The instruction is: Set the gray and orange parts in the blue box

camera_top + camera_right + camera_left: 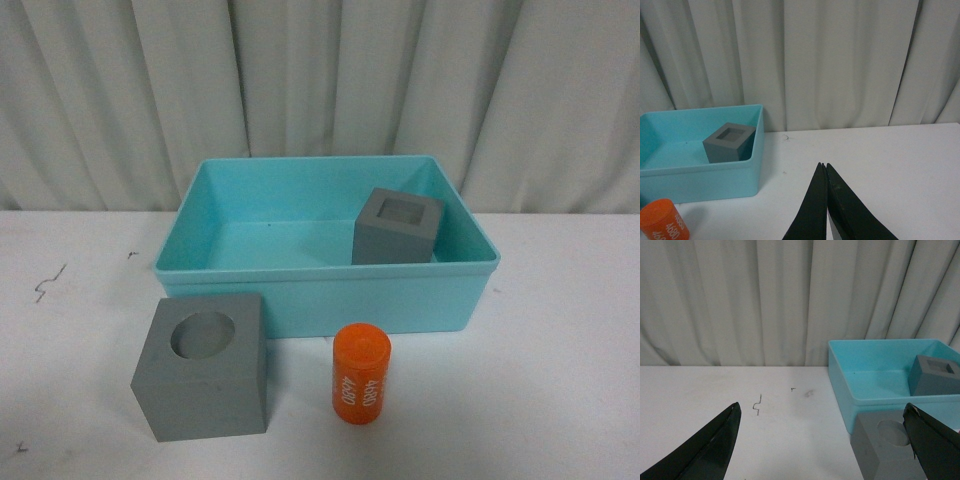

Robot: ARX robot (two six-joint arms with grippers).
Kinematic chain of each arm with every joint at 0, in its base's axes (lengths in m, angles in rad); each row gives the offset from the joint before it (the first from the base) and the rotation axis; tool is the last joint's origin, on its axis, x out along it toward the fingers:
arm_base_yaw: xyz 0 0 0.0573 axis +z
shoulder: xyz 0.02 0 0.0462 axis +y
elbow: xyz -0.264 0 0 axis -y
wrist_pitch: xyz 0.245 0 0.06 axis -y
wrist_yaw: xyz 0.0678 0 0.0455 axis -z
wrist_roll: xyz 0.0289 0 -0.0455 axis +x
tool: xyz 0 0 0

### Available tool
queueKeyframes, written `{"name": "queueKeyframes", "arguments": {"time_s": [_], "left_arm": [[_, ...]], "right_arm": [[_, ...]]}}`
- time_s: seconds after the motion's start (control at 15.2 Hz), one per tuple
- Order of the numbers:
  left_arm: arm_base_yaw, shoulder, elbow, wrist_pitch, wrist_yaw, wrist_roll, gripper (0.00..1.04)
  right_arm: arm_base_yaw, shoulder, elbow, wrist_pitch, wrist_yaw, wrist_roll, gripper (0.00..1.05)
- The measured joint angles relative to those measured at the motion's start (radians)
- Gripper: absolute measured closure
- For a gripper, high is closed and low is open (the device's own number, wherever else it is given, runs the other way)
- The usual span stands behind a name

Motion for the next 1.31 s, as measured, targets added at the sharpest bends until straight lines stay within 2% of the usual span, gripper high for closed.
{"name": "queueKeyframes", "arguments": {"time_s": [0.39,0.72,0.79,0.85,0.92,1.12,1.18,1.25,1.31], "left_arm": [[0.000,0.000,0.000,0.000,0.000,0.000,0.07],[0.000,0.000,0.000,0.000,0.000,0.000,0.07],[0.000,0.000,0.000,0.000,0.000,0.000,0.07],[0.000,0.000,0.000,0.000,0.000,0.000,0.07],[0.000,0.000,0.000,0.000,0.000,0.000,0.07],[0.000,0.000,0.000,0.000,0.000,0.000,0.07],[-0.007,0.063,0.064,-0.185,-0.020,-0.050,0.07],[-0.017,0.251,0.176,-0.341,-0.038,-0.130,0.07],[-0.011,0.402,0.262,-0.315,-0.035,-0.176,0.07]], "right_arm": [[0.000,-0.028,0.000,-0.026,0.000,0.000,1.03],[0.000,-0.111,0.000,-0.113,0.000,0.000,1.03],[0.000,-0.277,0.000,-0.272,-0.002,0.000,1.03],[0.000,-0.274,0.000,-0.282,-0.002,-0.002,0.85],[0.000,-0.274,0.000,-0.282,-0.002,-0.002,0.59],[0.000,-0.274,0.000,-0.283,-0.002,-0.002,0.23],[0.000,-0.274,0.000,-0.283,-0.002,-0.002,0.10],[0.000,-0.274,0.000,-0.282,-0.003,-0.002,0.05],[0.000,-0.274,0.000,-0.282,-0.003,-0.002,0.07]]}}
